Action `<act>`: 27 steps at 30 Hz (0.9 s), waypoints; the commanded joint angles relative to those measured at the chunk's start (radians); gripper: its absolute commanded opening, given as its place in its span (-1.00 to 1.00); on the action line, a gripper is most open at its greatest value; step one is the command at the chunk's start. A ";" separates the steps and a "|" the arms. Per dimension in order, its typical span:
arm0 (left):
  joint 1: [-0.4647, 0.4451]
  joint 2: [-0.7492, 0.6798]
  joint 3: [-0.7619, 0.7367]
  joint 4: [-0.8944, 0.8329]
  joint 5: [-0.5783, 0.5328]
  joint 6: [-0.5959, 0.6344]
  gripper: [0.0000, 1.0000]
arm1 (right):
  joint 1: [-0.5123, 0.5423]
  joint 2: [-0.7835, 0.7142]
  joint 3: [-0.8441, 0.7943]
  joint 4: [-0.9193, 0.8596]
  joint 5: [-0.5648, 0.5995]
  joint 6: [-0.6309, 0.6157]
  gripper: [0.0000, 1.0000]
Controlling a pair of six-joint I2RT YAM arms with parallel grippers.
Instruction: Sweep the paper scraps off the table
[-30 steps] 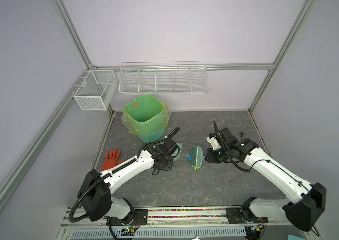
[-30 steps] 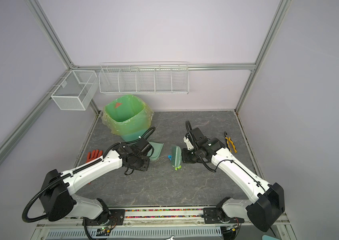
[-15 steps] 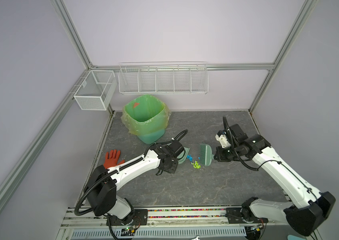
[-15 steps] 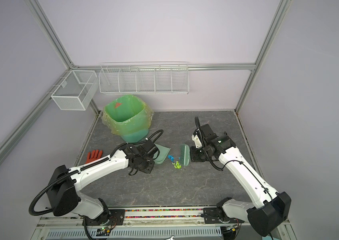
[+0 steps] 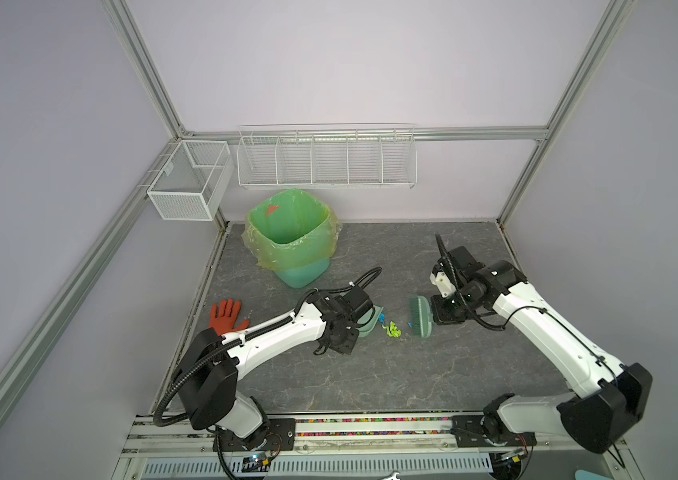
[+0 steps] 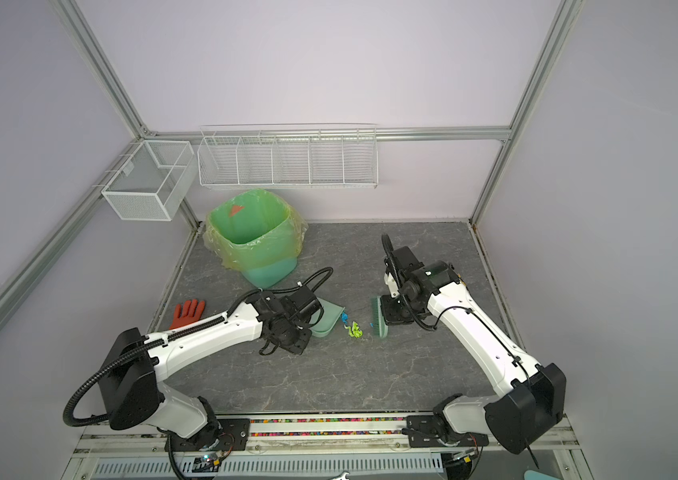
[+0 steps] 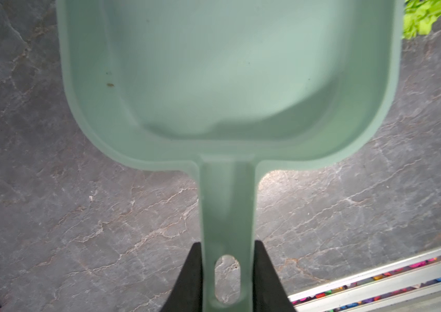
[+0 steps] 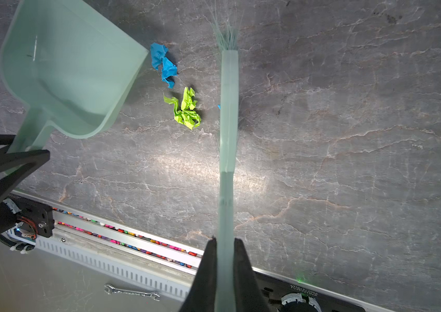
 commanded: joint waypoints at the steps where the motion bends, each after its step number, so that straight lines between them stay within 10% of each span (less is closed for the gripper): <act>1: -0.006 0.008 0.001 0.003 0.022 -0.041 -1.00 | -0.002 0.024 0.027 0.009 -0.022 -0.022 -0.86; 27: -0.041 -0.094 -0.125 -0.048 0.125 -0.071 -1.00 | 0.001 0.125 0.081 0.007 -0.051 -0.052 -0.86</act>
